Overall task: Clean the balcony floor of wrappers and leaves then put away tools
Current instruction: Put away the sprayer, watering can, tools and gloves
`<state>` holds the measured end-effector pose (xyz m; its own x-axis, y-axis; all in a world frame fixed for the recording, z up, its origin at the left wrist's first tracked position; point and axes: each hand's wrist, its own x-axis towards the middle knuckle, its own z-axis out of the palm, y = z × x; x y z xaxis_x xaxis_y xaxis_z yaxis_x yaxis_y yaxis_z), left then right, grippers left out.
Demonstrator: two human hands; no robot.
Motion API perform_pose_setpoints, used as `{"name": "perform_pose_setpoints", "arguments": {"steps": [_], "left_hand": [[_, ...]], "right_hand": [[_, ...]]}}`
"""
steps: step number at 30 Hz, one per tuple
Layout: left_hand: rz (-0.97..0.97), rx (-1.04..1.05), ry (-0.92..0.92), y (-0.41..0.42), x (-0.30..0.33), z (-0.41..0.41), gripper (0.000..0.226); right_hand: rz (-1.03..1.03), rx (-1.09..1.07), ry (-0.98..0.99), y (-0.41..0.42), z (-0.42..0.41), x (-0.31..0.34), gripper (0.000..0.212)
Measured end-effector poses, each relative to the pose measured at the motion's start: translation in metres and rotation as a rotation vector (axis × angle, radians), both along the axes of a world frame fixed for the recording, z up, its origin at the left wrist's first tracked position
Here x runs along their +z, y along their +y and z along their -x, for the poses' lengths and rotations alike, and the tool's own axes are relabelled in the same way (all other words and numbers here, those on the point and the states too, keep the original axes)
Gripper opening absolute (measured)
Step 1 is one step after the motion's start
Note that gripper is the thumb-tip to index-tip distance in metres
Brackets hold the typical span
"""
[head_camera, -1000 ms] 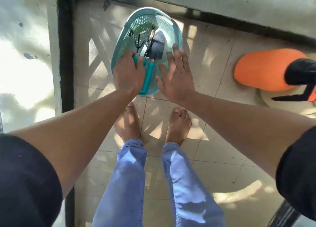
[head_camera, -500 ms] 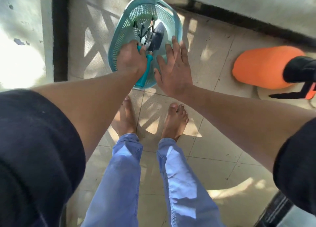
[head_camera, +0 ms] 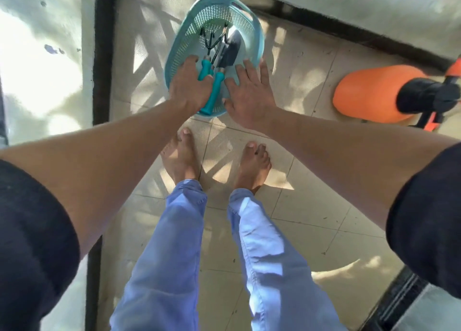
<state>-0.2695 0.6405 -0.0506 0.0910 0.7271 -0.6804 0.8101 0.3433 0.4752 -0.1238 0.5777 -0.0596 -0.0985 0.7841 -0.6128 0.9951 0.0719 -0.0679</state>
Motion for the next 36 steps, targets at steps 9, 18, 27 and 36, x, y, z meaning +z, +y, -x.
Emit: {"name": "perform_pose_setpoints", "arguments": {"steps": [9, 18, 27, 36], "left_hand": [[0.092, -0.016, -0.009, -0.063, 0.154, 0.029, 0.045], [0.138, -0.383, 0.002, -0.121, 0.241, 0.009, 0.042], [0.054, -0.831, -0.050, -0.203, 0.266, 0.007, 0.031], [0.095, -1.226, 0.039, -0.312, 0.271, 0.015, 0.033]], "right_hand": [[0.215, -0.122, 0.218, -0.037, -0.012, 0.171, 0.053], [0.164, -0.486, 0.302, -0.117, -0.031, 0.248, 0.038], [0.128, -0.944, 0.391, -0.256, 0.019, 0.278, 0.033], [0.234, -1.507, 0.507, -0.450, 0.055, 0.305, 0.021]]}}
